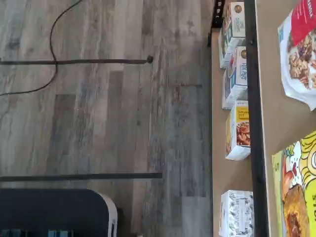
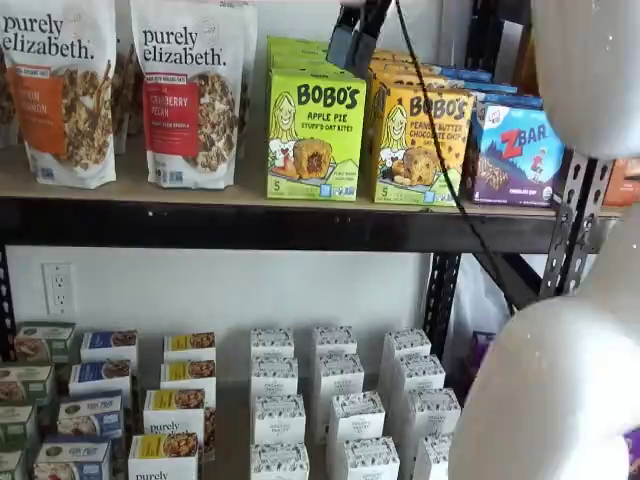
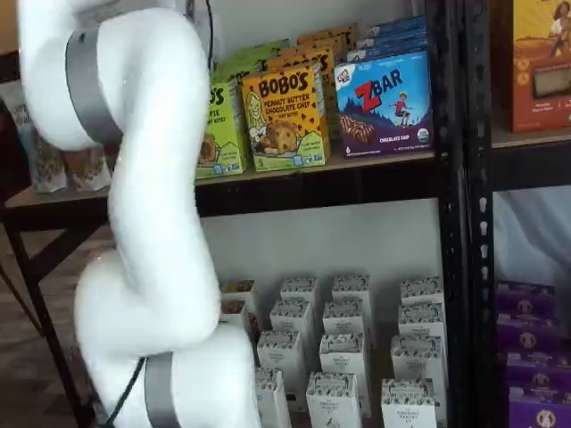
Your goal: Pick the green box on the top shelf, the fourth from the left
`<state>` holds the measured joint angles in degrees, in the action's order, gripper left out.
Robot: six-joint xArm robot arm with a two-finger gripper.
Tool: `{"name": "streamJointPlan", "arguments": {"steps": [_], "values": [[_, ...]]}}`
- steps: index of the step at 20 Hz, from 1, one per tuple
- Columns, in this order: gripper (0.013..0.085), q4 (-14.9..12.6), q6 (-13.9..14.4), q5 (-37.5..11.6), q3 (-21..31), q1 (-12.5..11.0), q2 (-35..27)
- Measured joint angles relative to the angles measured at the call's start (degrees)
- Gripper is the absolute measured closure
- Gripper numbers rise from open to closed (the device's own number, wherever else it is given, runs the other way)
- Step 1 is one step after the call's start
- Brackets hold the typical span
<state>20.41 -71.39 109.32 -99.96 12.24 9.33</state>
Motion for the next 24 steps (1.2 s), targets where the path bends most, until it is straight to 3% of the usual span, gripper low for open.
{"name": "streamJointPlan", "arguments": {"steps": [3,10,16,24], "values": [[0.0130,-2.8,0.9,2.7,-4.4,1.1,-2.1],[0.0130,-2.5,1.9,5.2,-9.9,1.1,-4.6],[0.0130,-2.6,1.9,3.9,-9.6,1.3,-4.8],[0.0130,-1.7,0.9,-2.0,-5.6,0.8,-3.5]]}}
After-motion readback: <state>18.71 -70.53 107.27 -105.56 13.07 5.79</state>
